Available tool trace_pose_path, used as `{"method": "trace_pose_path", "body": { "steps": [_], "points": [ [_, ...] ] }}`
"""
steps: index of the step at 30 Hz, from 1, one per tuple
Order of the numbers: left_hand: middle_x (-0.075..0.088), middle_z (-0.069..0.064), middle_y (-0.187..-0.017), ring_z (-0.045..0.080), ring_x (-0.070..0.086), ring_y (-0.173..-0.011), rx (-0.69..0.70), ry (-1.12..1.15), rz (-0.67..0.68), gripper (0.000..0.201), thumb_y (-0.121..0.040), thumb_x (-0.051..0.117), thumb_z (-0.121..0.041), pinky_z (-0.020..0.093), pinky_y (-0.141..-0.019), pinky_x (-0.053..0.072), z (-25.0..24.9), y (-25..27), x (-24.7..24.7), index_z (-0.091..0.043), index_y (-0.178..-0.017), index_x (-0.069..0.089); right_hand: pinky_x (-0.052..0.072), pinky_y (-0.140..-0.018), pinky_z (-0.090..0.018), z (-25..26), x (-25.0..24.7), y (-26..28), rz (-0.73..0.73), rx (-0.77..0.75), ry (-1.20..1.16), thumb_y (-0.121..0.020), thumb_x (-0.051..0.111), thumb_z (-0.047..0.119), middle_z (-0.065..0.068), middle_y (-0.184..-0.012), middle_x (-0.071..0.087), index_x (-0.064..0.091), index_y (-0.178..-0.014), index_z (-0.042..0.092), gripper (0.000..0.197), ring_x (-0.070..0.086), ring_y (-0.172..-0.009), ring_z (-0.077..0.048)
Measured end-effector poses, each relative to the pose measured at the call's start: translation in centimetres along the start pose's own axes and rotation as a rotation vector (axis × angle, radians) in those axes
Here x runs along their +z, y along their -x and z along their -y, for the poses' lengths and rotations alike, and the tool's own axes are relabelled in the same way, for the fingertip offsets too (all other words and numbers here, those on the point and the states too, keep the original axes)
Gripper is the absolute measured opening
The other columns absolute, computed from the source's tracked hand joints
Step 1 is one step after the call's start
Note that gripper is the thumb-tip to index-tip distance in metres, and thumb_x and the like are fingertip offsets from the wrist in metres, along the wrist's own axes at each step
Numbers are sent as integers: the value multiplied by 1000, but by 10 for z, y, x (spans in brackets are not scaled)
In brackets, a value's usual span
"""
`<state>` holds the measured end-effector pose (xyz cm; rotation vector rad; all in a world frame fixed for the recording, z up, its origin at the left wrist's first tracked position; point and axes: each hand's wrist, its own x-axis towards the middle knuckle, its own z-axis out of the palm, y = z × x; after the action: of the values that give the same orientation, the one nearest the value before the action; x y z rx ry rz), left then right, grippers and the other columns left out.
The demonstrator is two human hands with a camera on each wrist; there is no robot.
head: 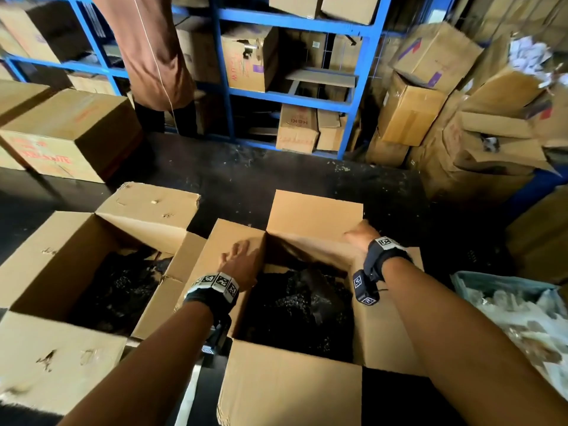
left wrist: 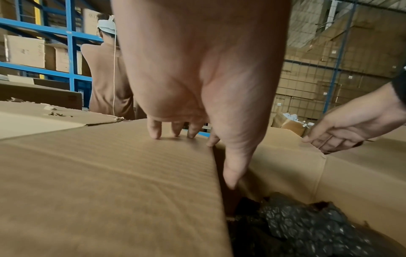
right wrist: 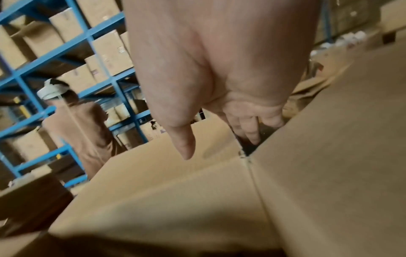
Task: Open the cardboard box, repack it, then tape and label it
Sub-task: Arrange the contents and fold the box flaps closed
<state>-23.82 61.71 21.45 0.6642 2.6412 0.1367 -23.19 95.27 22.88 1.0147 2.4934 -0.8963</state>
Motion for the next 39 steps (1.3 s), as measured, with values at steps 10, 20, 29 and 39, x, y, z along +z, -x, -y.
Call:
{"method": "trace_pose_path", "body": {
  "steps": [10, 20, 29, 39],
  "points": [
    [4, 5, -166, 33, 10, -151, -12, 49, 63, 85, -89, 67, -42, 60, -115, 22, 20, -2, 4, -24, -157, 18, 59, -81, -36, -20, -20, 14, -304, -359, -571, -87, 73, 4, -8, -98, 68, 63, -113, 11, 29, 66, -92, -24],
    [17, 10, -163, 37, 27, -145, 54, 92, 22, 77, -90, 65, -30, 52, -114, 33, 26, 70, 37, -15, -154, 26, 41, -99, -23, -90, 20, 96, 8, -557, 255, -86, 77, 20, 3, -137, 63, 65, -135, 20, 50, 59, -124, -18],
    [-1, 2, -166, 22, 11, -150, 267, 50, 62, 114, -59, 92, -18, 43, -119, 30, 50, 127, 73, -25, -154, 30, 22, -125, -37, -122, 54, 121, 13, -510, 479, -98, 45, 5, 6, -169, 19, 32, -158, 29, 66, 15, -156, -14],
    [57, 1, -142, 25, 59, -122, 166, 475, -94, 68, -79, 45, -82, 46, -104, 46, 52, 143, 62, -30, -111, 73, 42, -108, -36, -158, 43, 153, 22, -442, 283, -97, 45, 6, -4, -149, 53, 55, -140, 40, 55, 50, -137, -30]
  ]
}}
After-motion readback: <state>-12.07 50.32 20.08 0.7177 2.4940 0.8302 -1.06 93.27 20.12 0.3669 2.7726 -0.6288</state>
